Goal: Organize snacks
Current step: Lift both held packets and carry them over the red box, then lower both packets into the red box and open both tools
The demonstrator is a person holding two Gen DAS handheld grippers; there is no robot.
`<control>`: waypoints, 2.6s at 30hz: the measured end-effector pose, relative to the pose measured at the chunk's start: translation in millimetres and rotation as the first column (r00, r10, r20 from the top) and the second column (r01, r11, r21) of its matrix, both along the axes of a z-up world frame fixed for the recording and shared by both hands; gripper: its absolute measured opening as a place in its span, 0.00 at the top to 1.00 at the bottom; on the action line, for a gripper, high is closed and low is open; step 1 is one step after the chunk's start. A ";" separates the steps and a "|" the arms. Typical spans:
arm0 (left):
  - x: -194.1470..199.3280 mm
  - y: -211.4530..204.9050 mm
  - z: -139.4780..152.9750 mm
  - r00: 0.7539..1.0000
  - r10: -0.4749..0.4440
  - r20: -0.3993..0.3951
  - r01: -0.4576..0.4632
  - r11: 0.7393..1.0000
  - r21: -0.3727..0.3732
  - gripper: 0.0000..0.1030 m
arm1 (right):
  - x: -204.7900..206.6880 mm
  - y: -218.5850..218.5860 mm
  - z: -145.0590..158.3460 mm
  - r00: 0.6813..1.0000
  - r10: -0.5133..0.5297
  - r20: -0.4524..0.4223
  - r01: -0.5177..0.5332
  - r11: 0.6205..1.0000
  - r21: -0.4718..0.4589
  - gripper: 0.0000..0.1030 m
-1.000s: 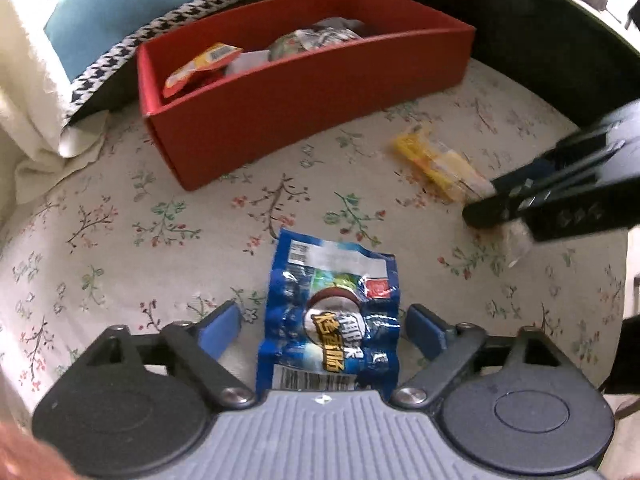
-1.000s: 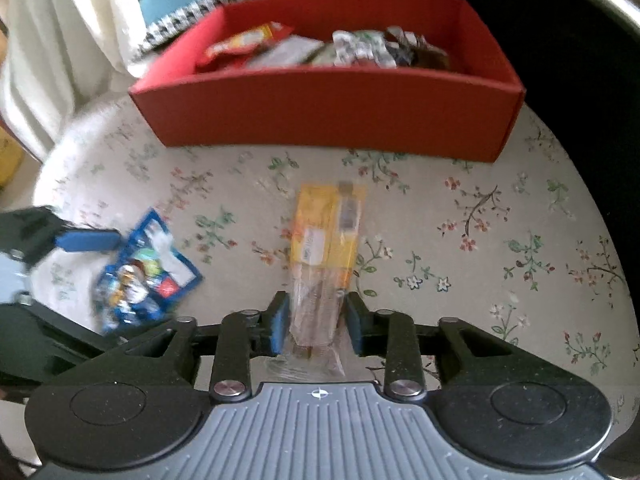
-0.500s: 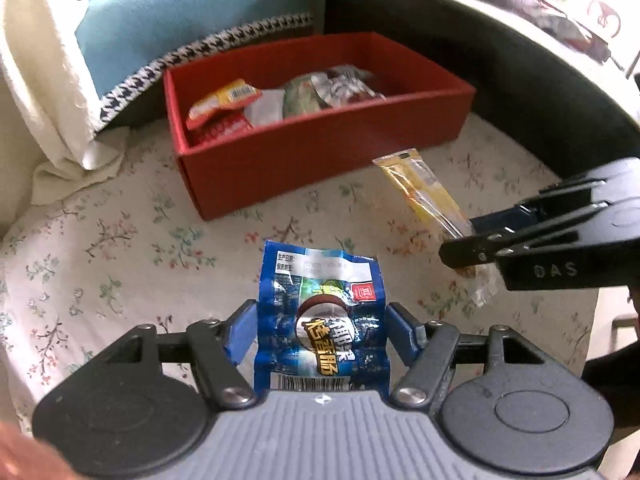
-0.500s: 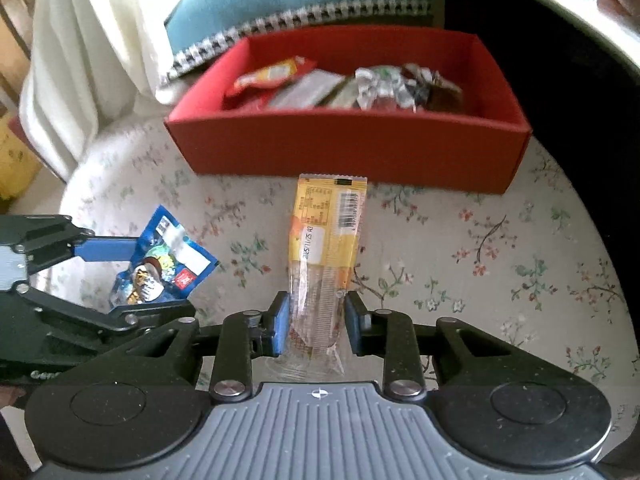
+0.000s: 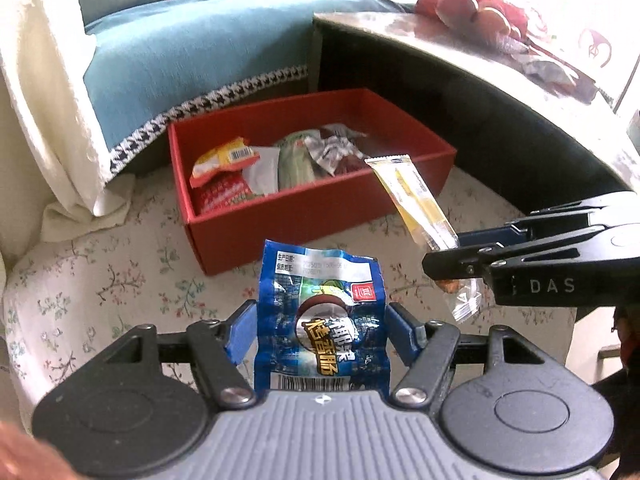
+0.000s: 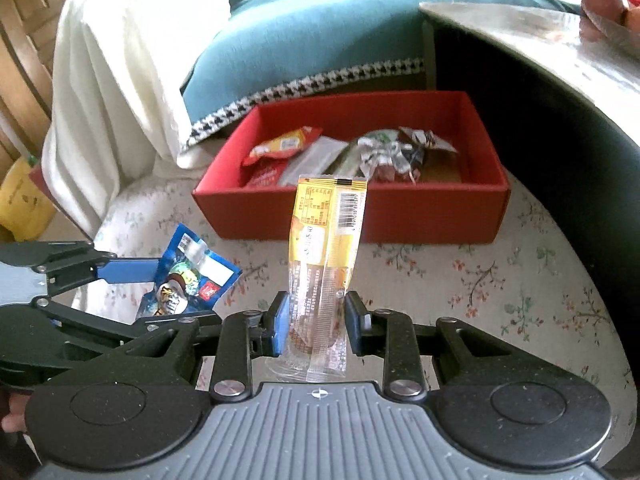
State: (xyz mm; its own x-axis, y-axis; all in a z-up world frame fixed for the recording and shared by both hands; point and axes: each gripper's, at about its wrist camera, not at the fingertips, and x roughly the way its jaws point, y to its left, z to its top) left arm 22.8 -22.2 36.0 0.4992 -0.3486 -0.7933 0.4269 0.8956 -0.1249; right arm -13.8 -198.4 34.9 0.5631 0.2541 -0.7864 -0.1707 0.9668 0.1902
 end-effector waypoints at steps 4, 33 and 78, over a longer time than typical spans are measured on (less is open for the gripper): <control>4.5 0.9 4.6 1.000 0.015 0.019 -0.015 1.000 -0.008 0.41 | 2.0 -1.7 7.2 1.000 -0.006 0.029 0.005 1.000 0.011 0.65; 78.5 -16.6 34.8 0.981 0.139 0.136 -0.135 0.990 -0.042 0.41 | 57.3 -19.0 49.4 0.978 -0.088 0.187 0.079 0.995 0.054 0.64; 178.3 -32.8 -18.9 0.973 0.213 0.085 -0.221 0.970 0.098 0.40 | 162.8 -26.0 -15.4 0.988 -0.154 0.010 0.154 0.987 -0.035 0.63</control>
State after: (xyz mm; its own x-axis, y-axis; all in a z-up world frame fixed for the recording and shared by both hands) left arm 201.2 -55.0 17.1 0.6120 -0.1418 -0.7780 0.2257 0.9742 0.0000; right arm 149.0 -224.4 19.5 0.5991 0.1354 -0.7891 -0.0204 0.9879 0.1541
